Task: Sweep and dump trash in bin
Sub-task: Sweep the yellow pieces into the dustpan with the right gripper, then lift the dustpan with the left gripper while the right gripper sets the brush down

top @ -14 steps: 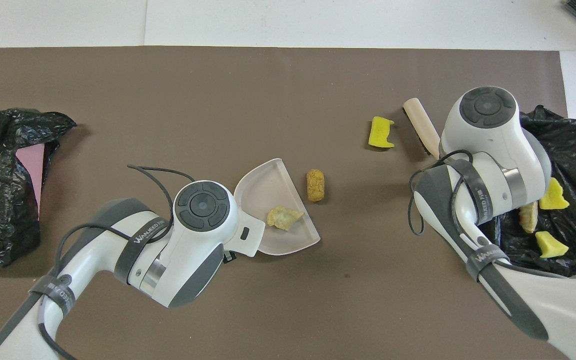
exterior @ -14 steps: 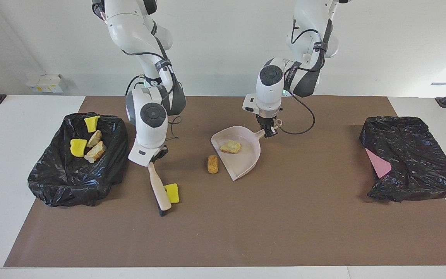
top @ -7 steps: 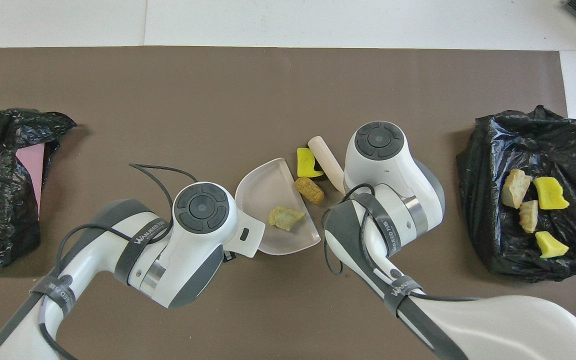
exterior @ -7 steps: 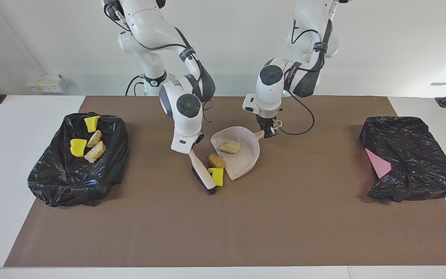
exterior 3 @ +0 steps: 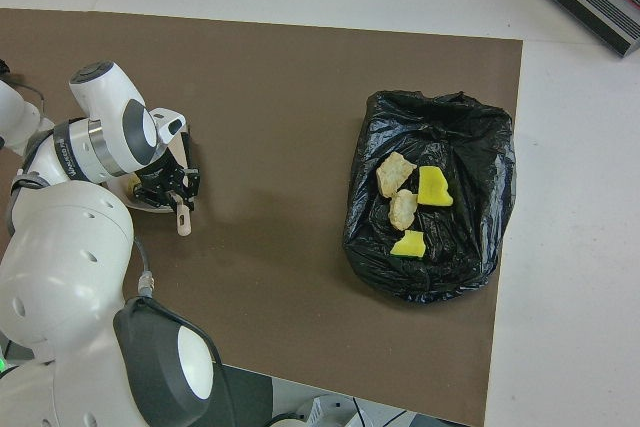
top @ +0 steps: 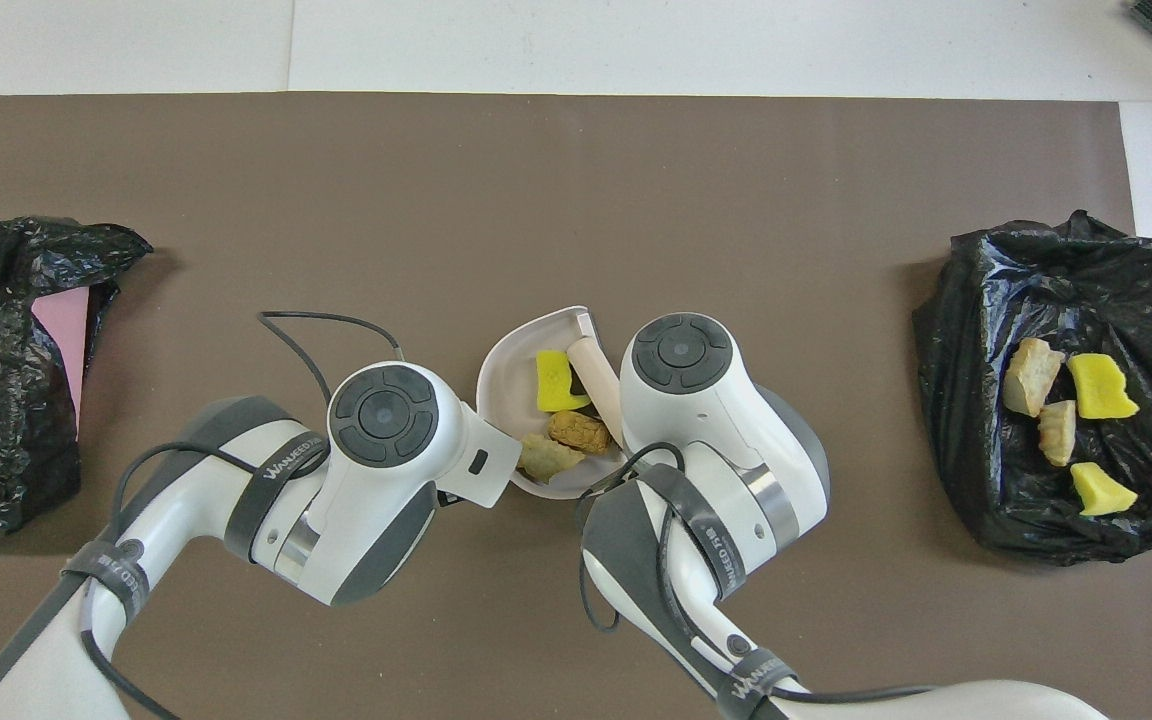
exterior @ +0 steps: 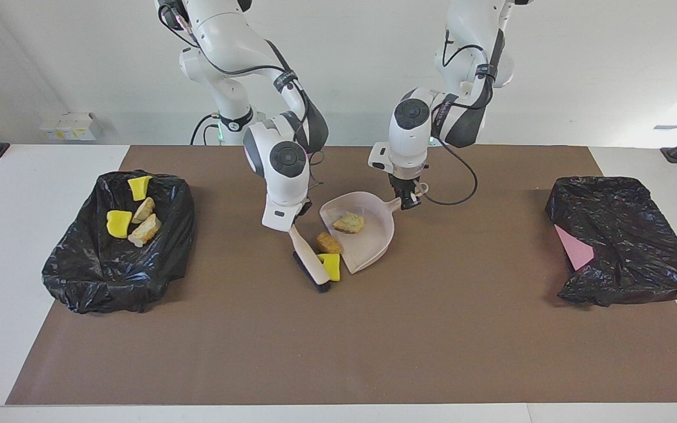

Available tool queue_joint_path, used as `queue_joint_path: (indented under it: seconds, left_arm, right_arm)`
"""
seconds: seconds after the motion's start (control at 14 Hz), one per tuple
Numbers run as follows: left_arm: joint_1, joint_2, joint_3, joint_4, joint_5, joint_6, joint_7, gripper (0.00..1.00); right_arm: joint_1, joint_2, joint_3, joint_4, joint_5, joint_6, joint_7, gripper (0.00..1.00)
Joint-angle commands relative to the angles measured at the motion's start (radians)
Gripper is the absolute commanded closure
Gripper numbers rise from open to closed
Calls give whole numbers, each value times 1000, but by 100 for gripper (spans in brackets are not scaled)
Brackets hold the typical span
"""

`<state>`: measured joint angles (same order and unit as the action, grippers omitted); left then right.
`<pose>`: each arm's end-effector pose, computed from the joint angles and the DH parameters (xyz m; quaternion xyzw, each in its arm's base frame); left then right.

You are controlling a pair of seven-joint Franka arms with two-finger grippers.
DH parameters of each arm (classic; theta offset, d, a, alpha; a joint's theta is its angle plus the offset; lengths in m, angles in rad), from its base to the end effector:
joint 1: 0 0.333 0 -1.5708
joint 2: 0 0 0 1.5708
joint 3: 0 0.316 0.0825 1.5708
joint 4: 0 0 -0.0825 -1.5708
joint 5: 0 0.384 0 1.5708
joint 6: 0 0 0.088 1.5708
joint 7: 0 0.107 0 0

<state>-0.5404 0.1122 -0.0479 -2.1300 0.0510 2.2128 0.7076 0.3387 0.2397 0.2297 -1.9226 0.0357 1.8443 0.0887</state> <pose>0.4621 -0.3059 0.3540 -0.7877 0.6156 0.0156 0.0166 0.4813 0.3054 0.3492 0.9601 0.2283 -0.1610 0.0090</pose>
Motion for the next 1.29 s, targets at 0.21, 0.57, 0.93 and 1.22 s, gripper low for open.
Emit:
queue_joint_path:
  seconds: [0.21, 0.57, 0.93, 1.22]
  left_arm:
    - [68, 12, 0, 11, -39, 21, 122, 100]
    - [169, 3, 0, 64, -42, -50, 237, 100]
    - [287, -2, 0, 117, -97, -125, 416, 100]
    - [379, -20, 0, 122, -157, -145, 551, 100]
  right_arm:
    - [-32, -8, -3, 71, 29, -24, 80, 100]
    - [-56, -8, -3, 63, 27, -8, 274, 100]
    - [14, -51, 3, 8, 93, 16, 417, 100]
    - [114, -149, 3, -143, 165, 107, 548, 100]
